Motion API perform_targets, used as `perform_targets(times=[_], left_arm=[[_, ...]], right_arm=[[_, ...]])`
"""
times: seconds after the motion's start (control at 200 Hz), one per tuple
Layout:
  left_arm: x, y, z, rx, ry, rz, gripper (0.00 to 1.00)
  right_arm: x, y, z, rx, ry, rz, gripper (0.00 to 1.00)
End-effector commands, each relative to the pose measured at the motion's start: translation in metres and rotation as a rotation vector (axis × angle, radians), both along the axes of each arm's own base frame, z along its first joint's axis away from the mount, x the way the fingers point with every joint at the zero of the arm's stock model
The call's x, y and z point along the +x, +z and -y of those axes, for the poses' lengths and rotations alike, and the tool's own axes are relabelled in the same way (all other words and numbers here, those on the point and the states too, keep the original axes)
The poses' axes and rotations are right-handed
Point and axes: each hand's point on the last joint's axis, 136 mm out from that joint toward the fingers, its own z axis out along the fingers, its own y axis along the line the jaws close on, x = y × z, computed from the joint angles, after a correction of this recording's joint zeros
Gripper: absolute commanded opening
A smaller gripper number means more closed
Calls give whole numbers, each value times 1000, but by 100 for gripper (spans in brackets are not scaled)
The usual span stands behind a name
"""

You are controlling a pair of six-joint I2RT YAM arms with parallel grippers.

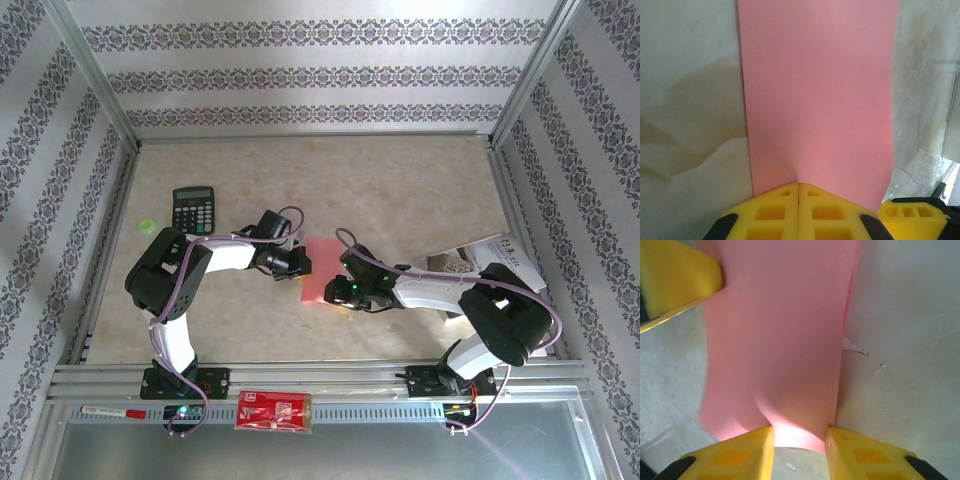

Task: Fold a paper plane with a square sheet of paper (pick it up from the middle)
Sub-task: Fold the triangle a second time at the center of the table.

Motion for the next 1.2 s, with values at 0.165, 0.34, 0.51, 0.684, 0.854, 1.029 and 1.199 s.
perform_targets(times=[0.165, 0.34, 0.51, 0.684, 0.854, 1.029, 1.199], left_arm=[[-24, -32, -18, 96, -10, -102, 0], [-25, -33, -20, 105, -12, -107, 0], [-25, -33, -20, 105, -13, -110, 0], [-25, -33, -20, 106, -15, -111, 0], [-26, -33, -20, 111, -18, -114, 0], [-26, -34, -20, 115, -17, -119, 0], [-26, -34, -21, 120, -19, -120, 0]], right_arm=[[13, 8, -9, 72, -20, 57, 35], [19, 10, -12, 106, -28, 67, 36], [24, 12, -10, 126, -40, 79, 39], [29, 16, -6, 134, -47, 95, 43], [34, 23, -5, 157, -52, 114, 45], [40, 26, -4, 173, -55, 121, 49], [45, 31, -4, 207, -55, 129, 52]])
